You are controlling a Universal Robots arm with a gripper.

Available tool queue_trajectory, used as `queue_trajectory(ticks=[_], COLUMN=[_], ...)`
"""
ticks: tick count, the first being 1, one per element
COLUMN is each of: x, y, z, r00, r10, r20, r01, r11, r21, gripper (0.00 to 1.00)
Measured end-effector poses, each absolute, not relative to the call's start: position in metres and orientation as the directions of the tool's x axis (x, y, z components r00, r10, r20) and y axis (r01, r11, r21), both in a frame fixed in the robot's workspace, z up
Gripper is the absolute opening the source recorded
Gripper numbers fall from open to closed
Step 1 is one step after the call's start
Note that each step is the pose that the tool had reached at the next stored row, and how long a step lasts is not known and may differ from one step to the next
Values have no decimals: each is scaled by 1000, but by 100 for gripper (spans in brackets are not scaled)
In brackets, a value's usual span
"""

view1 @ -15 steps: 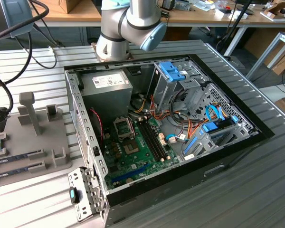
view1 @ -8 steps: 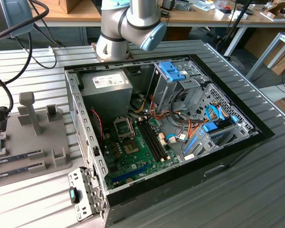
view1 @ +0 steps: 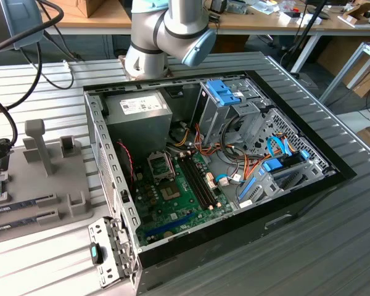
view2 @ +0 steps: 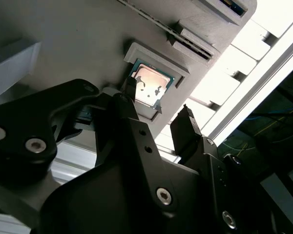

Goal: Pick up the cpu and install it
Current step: 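Pick up the cpu and move it towards the insertion slot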

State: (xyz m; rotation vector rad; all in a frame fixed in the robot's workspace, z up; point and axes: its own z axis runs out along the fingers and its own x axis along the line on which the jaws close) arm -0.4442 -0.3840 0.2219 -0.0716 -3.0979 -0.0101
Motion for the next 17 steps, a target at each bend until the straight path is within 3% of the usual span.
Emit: queue_trajectory(ticks=[17], x=[-440], y=[-384], z=[217], r00=[-998], r10=[46], r20=[43], r01=[46], r11=[999], r21=[6], gripper=[56])
